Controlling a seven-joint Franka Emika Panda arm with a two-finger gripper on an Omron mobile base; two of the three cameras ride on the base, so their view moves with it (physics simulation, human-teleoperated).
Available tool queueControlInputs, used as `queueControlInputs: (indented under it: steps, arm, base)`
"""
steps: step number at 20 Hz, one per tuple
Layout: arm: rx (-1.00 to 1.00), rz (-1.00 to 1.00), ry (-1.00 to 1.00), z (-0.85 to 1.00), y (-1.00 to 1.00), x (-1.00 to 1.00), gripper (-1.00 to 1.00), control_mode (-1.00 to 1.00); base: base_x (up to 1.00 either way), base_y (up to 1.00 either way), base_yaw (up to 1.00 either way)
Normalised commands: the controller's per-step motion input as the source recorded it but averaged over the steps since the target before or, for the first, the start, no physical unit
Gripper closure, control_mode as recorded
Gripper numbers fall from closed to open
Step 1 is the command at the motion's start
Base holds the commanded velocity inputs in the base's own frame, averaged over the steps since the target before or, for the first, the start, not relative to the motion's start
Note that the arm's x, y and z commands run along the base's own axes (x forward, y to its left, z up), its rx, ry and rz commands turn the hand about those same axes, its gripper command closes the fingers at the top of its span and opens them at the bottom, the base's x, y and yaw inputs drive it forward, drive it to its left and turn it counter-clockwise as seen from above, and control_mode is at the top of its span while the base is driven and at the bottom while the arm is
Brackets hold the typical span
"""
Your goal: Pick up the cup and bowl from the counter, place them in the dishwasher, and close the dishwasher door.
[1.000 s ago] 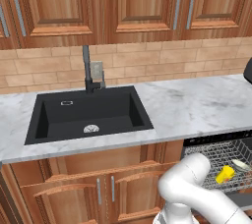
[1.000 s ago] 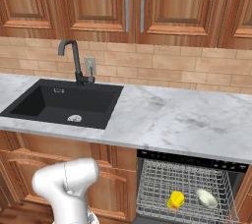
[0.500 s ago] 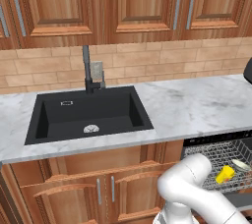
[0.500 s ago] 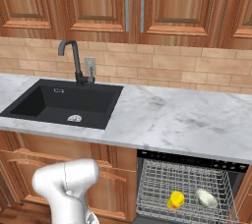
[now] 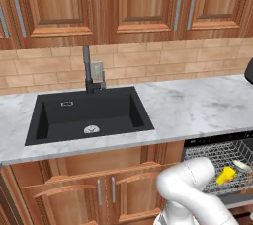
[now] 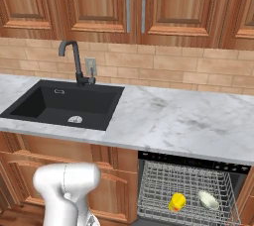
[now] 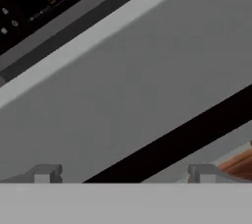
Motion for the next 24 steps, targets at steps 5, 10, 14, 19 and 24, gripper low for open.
queueControlInputs:
  steps: [5, 10, 14, 19, 24]
  arm:
    - [-0.1, -0.19, -0.13, -0.18, 0.0, 1.0, -1.0, -1.0]
    - [-0.06, -0.19, -0.13, -0.21, -0.04, 1.0, -1.0, -1.0]
    - [0.0, -0.18, -0.1, -0.33, -0.07, 1.0, -1.0, -1.0]
    - [0.0, -0.17, -0.07, -0.44, -0.11, 1.0, -1.0, -1.0]
    - [0.0, -0.16, -0.06, -0.56, -0.14, 1.0, -1.0, -1.0]
  base:
    - [0.0, 0.0, 0.0]
    - [0.0, 0.0, 0.0]
    - [0.0, 0.0, 0.0]
    - [0.0, 0.0, 0.0]
    - [0.0, 0.0, 0.0]
